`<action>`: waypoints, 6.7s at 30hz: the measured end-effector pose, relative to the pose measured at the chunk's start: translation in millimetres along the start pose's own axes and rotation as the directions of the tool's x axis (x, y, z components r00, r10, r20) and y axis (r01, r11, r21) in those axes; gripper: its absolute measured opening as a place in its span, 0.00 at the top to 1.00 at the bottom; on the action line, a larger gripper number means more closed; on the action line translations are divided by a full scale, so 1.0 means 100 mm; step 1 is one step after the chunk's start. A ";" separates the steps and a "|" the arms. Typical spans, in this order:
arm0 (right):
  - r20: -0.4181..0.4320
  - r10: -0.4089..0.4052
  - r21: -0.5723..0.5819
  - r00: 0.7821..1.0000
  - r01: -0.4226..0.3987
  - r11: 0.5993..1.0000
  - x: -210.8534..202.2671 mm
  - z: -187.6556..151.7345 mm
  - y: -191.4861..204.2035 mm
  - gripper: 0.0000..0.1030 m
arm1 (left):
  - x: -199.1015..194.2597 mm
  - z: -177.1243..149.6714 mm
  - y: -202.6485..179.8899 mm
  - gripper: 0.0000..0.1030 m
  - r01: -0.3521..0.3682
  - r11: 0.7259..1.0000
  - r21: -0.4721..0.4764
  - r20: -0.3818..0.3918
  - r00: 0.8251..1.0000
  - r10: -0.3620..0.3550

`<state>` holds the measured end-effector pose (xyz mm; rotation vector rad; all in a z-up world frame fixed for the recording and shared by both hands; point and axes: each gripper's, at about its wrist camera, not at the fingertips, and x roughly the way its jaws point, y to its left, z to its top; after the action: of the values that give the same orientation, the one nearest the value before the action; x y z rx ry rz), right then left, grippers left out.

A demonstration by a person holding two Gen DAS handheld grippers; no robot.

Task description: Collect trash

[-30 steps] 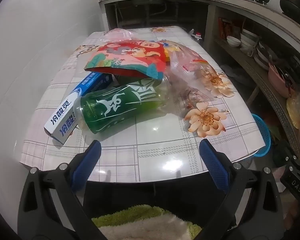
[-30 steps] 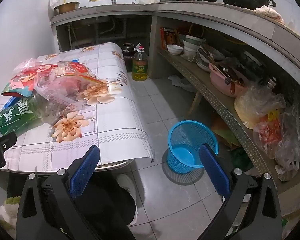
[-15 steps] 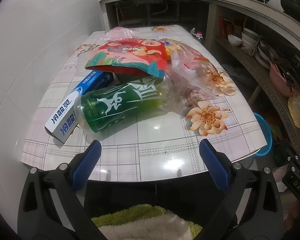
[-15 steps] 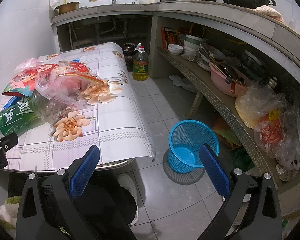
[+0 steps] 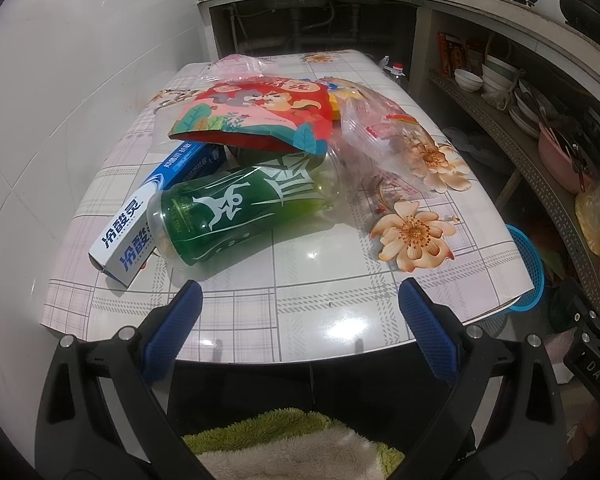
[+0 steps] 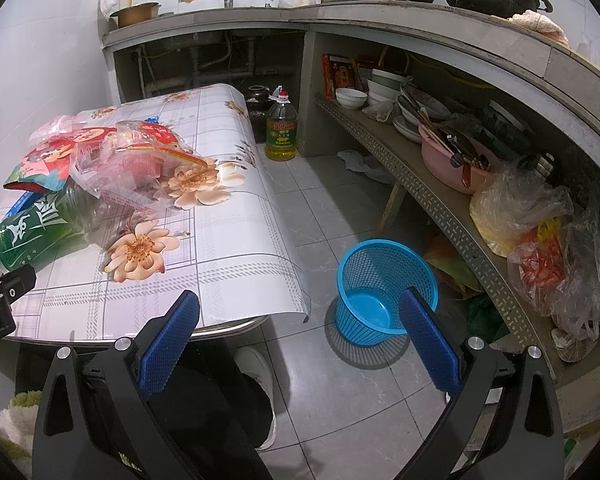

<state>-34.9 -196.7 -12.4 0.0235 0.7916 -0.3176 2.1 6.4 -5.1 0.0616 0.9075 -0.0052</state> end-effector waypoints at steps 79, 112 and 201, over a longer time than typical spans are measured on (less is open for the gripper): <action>-0.105 0.214 -0.077 0.971 -0.223 0.972 0.55 0.34 0.68 0.06 | 0.05 0.25 0.38 0.08 -0.004 1.000 -0.018 0.067 0.998 0.005; -0.141 0.297 -0.188 0.945 -0.320 0.929 0.92 0.47 0.77 0.06 | 0.35 0.99 0.90 0.08 0.269 0.962 -0.037 0.141 0.955 -0.262; 0.342 0.316 -0.706 0.885 0.020 0.708 1.11 1.53 1.41 0.96 | 1.23 2.28 1.88 0.89 0.525 0.779 -0.342 0.062 0.840 -0.539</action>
<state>185.3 -114.1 3.8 -0.6838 0.4021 0.1602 262.8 184.1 47.6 -0.5344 0.9289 -0.3765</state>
